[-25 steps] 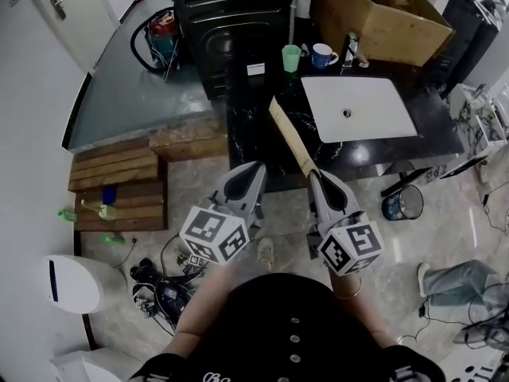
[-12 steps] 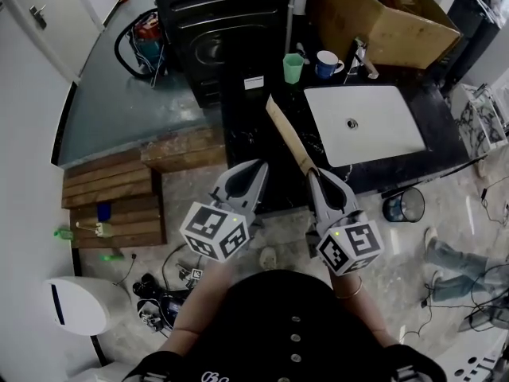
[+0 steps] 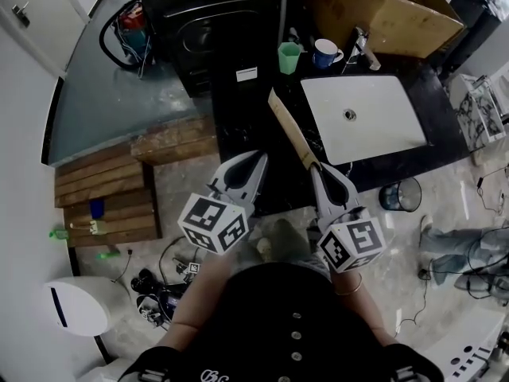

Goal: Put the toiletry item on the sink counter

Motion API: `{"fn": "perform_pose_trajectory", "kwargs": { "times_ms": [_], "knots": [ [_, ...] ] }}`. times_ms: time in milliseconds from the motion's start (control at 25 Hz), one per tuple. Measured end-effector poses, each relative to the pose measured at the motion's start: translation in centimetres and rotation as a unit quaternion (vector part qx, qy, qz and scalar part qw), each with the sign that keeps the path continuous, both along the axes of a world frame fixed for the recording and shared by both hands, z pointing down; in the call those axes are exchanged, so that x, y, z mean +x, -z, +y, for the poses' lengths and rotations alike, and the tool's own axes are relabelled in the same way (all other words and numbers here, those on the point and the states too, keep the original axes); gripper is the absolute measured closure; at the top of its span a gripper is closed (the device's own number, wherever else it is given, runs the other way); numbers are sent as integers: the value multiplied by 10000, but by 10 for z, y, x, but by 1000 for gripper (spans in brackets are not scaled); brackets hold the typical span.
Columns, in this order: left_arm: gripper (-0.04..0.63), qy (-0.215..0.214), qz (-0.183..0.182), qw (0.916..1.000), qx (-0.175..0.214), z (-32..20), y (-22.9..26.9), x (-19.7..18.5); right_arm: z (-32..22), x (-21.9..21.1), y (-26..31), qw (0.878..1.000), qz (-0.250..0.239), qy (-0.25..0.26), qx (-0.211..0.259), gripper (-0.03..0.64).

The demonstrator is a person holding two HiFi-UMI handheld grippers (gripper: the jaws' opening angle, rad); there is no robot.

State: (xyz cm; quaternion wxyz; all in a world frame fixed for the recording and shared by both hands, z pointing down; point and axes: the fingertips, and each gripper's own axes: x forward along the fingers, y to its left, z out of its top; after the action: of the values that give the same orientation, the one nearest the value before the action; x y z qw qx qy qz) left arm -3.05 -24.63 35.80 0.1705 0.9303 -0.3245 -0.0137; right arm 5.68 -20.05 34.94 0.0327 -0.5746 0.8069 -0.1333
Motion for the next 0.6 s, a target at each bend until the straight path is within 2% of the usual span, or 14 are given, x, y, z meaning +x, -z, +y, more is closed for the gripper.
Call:
{"fn": "perform_pose_trajectory", "kwargs": {
  "times_ms": [360, 600],
  "knots": [
    [583, 83, -55, 9999, -77, -16, -2, 9, -26, 1, 2, 9996, 22, 265, -28, 611],
    [583, 286, -15, 9994, -168, -26, -3, 15, -41, 4, 6, 9987, 33, 509, -44, 611]
  ]
}}
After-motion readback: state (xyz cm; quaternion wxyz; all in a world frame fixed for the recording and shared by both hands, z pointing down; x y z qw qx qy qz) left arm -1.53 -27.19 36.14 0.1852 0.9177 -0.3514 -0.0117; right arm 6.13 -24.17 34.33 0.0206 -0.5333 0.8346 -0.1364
